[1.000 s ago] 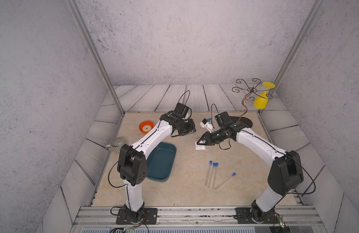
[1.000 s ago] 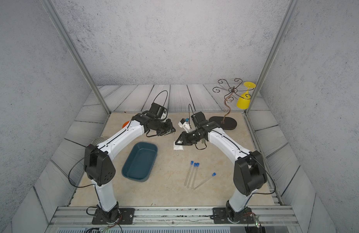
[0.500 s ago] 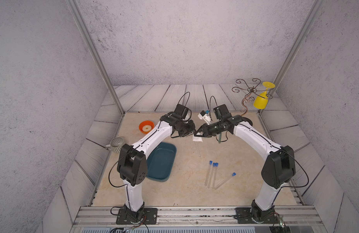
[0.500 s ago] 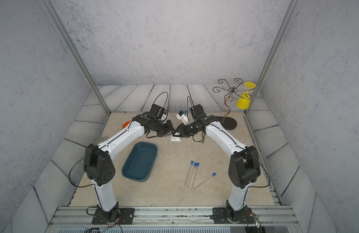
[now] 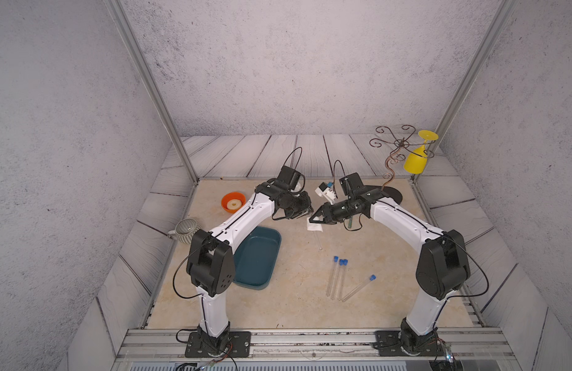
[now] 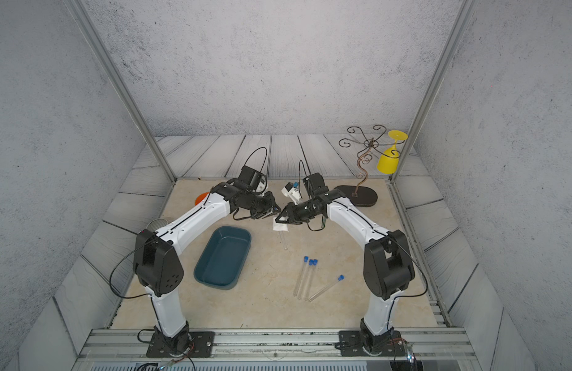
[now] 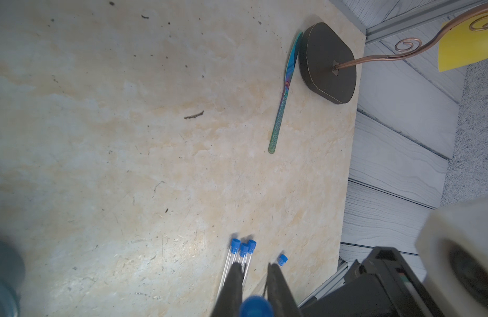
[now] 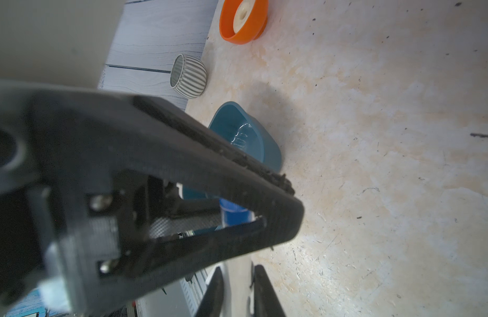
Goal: Wipe the exteriors of test tubes
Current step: Wipe the dirt from the test tube.
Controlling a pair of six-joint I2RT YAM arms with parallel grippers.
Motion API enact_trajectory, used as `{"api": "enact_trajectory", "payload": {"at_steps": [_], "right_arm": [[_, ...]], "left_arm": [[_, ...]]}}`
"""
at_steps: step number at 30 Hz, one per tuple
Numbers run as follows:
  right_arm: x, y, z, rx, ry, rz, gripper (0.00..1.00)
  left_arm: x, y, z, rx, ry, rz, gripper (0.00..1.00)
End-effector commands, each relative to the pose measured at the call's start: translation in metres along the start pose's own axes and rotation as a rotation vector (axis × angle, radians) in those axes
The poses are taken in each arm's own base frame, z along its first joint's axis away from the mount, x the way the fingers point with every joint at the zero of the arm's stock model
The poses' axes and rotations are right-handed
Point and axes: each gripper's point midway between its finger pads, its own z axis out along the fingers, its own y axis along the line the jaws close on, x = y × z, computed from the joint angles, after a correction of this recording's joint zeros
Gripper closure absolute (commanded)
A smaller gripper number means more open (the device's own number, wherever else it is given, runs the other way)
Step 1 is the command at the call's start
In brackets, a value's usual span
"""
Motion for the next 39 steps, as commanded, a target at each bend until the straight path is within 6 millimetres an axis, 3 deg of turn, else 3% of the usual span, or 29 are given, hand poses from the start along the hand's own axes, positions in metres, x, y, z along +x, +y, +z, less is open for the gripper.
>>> {"api": "enact_trajectory", "payload": {"at_steps": [1, 25, 31, 39], "right_arm": [[0.022, -0.002, -0.006, 0.034, 0.039, 0.025, 0.81], [0.056, 0.004, -0.019, 0.035, 0.106, 0.036, 0.8], [0.047, 0.008, -0.018, 0.022, 0.094, 0.036, 0.8], [0.018, 0.005, -0.018, 0.041, 0.058, 0.019, 0.81]], "left_arm": [[-0.024, -0.024, -0.021, 0.088, -0.069, 0.006, 1.0], [-0.046, -0.016, -0.028, 0.073, -0.108, 0.013, 1.0], [-0.042, -0.014, -0.025, 0.075, -0.091, 0.012, 1.0], [-0.028, -0.015, -0.025, 0.099, -0.062, 0.0, 1.0]]}}
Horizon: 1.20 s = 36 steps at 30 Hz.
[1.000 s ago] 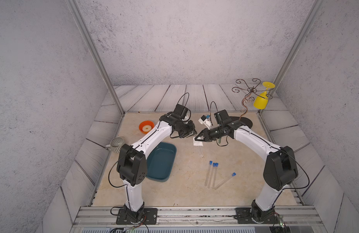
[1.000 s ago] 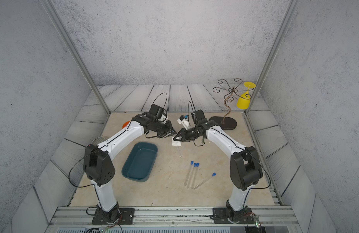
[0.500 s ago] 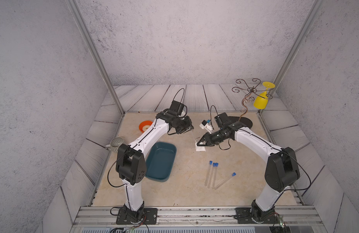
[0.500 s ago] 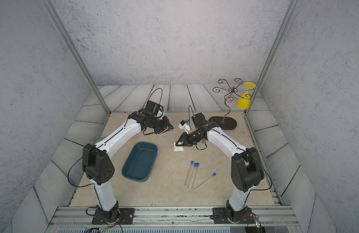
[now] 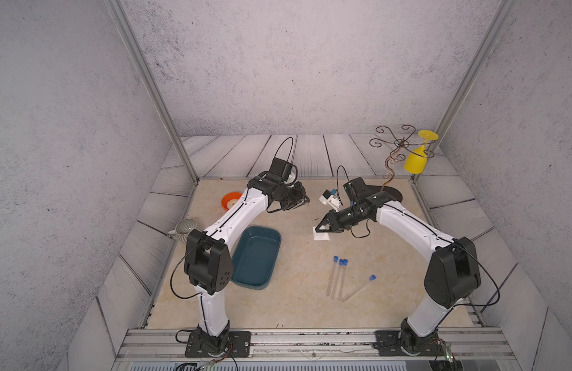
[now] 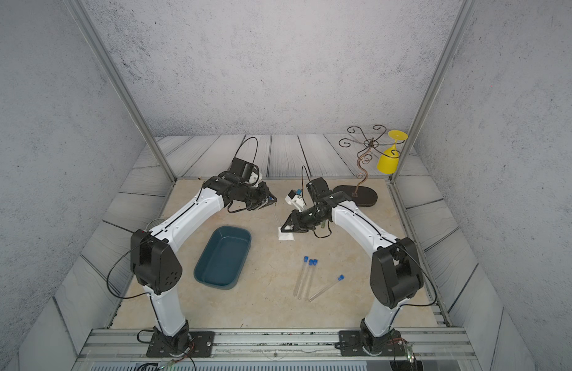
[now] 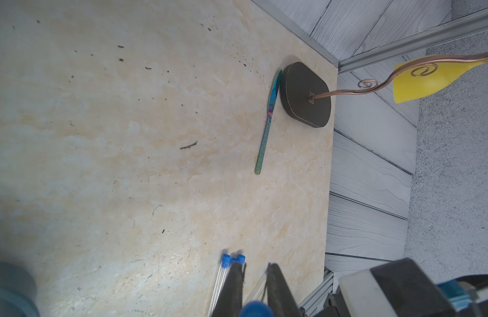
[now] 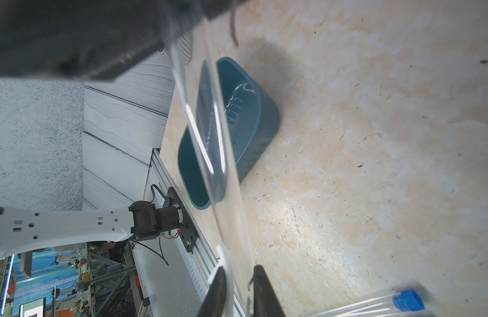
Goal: Wipe the exteriors of test tubes
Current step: Wipe the dirt from the test tube.
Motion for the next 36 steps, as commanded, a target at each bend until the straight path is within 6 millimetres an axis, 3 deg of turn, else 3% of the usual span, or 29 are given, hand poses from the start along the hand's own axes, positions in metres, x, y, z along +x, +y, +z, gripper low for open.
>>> {"api": "enact_trajectory", "payload": {"at_steps": [1, 6, 12, 21, 32, 36], "right_arm": [[-0.016, -0.004, 0.002, 0.007, -0.009, 0.002, 0.81], [-0.035, -0.006, 0.007, 0.008, -0.024, -0.004, 0.81], [-0.04, -0.016, 0.014, 0.026, -0.014, 0.002, 0.81], [-0.024, -0.011, 0.01, 0.006, -0.011, -0.001, 0.81], [0.018, -0.009, 0.002, 0.004, 0.027, 0.01, 0.81], [0.02, -0.008, 0.0, 0.005, 0.025, 0.007, 0.81]], "left_arm": [[0.005, -0.009, -0.006, 0.041, 0.002, 0.001, 1.0], [0.017, -0.016, -0.003, 0.056, 0.025, 0.009, 1.0], [0.019, -0.024, -0.005, 0.084, 0.025, 0.005, 1.0], [0.012, -0.034, -0.011, 0.096, 0.007, 0.022, 1.0], [0.0, -0.034, -0.015, 0.092, -0.017, 0.034, 1.0], [-0.002, -0.035, -0.016, 0.092, -0.019, 0.037, 1.0]]}}
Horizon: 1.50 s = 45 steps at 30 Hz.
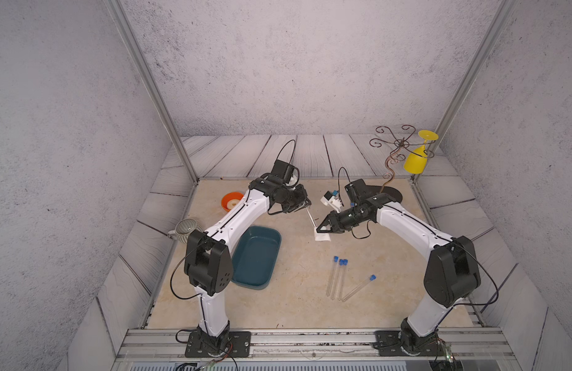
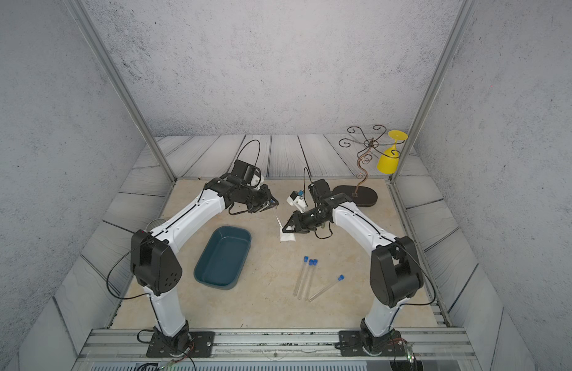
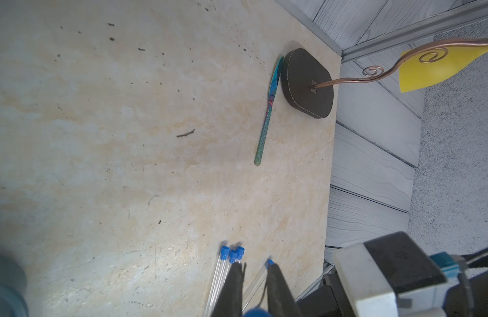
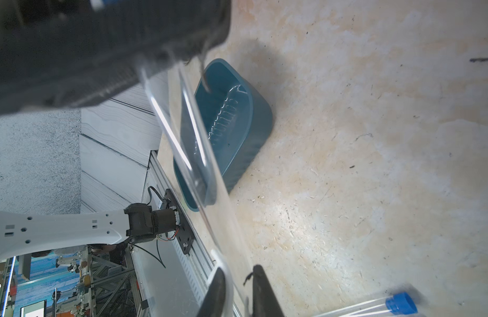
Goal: Wipe the exteriors of test tubes
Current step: Wipe the dirt from the test tube.
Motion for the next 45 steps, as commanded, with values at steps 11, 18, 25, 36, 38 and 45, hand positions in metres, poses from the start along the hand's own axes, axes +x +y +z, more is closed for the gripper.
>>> {"api": "enact_trajectory", "payload": {"at_steps": [11, 18, 25, 36, 38, 45], "right_arm": [[-0.04, 0.014, -0.018, -0.032, -0.071, -0.01, 0.82], [-0.072, 0.0, -0.036, -0.04, -0.153, 0.043, 0.83], [-0.067, -0.03, -0.02, 0.012, -0.118, 0.124, 0.86], [-0.057, -0.051, -0.001, 0.052, -0.082, 0.223, 0.86], [-0.058, -0.048, 0.0, 0.041, -0.086, 0.232, 0.86], [-0.062, -0.021, -0.006, -0.077, -0.146, 0.292, 0.87]], "left_arm": [[0.001, -0.024, -0.017, 0.087, -0.013, 0.047, 1.0], [0.004, -0.023, -0.021, 0.079, -0.006, 0.073, 1.0], [0.01, -0.029, -0.024, 0.09, 0.003, 0.083, 1.0], [0.021, -0.059, -0.021, 0.16, 0.025, 0.083, 1.0], [0.02, -0.055, -0.018, 0.141, 0.022, 0.081, 1.0], [0.0, -0.05, -0.009, 0.114, -0.024, 0.094, 1.0]]}}
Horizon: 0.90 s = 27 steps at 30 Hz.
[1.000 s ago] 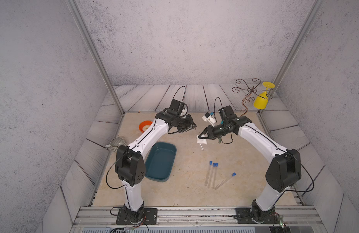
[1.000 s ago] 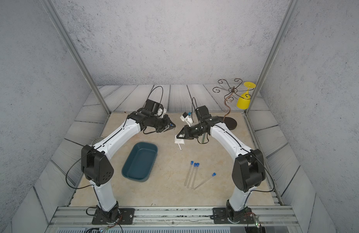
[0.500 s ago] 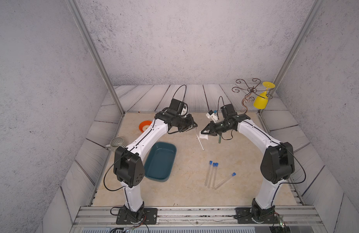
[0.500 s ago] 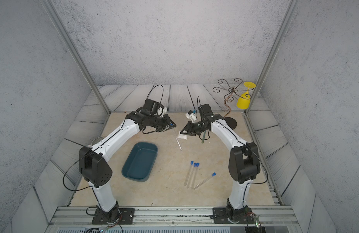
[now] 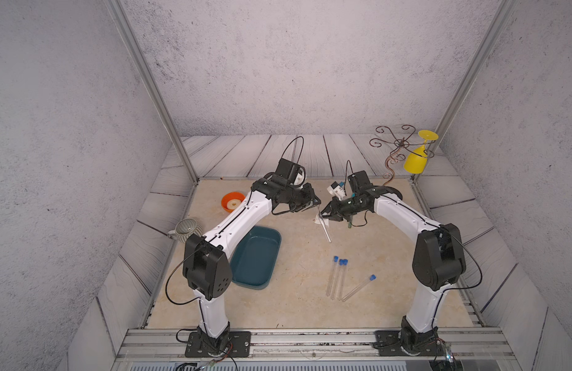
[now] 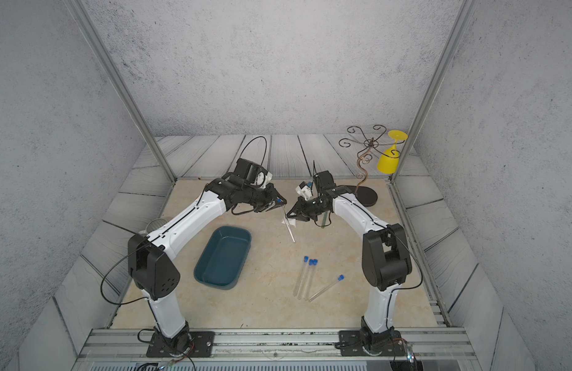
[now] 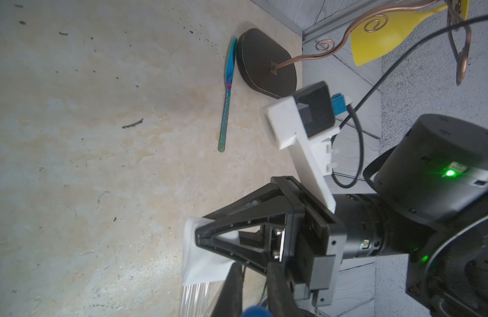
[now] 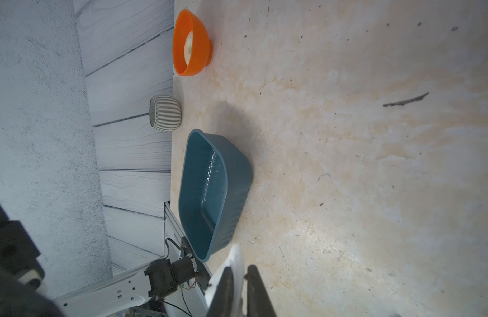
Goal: Wipe the exteriors of test tubes
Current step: Wipe the dirt from the test tube.
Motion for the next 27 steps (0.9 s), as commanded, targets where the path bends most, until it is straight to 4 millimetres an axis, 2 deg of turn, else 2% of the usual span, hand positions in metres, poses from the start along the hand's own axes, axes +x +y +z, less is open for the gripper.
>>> {"api": "enact_trajectory", "payload": {"at_steps": [1, 8, 14, 17, 23, 27], "right_arm": [[0.002, 0.022, -0.008, -0.08, -0.03, 0.032, 0.87], [0.007, 0.037, -0.022, -0.123, -0.063, 0.034, 0.87], [-0.004, 0.031, -0.037, -0.146, -0.115, 0.089, 0.87], [-0.009, 0.036, -0.043, -0.182, -0.126, 0.118, 0.87], [0.0, 0.043, -0.047, -0.212, -0.099, 0.124, 0.87], [0.007, 0.047, -0.052, -0.218, -0.096, 0.113, 0.87]], "left_arm": [[-0.018, -0.006, 0.001, 0.001, -0.046, 0.031, 1.0], [-0.023, -0.001, -0.002, -0.007, -0.054, 0.026, 1.0], [-0.019, 0.003, -0.004, -0.017, -0.045, 0.037, 1.0], [-0.02, 0.008, -0.007, -0.035, -0.053, 0.041, 1.0], [-0.039, 0.006, -0.008, -0.041, -0.131, 0.042, 1.0], [-0.043, 0.007, -0.005, -0.04, -0.127, 0.042, 1.0]]}}
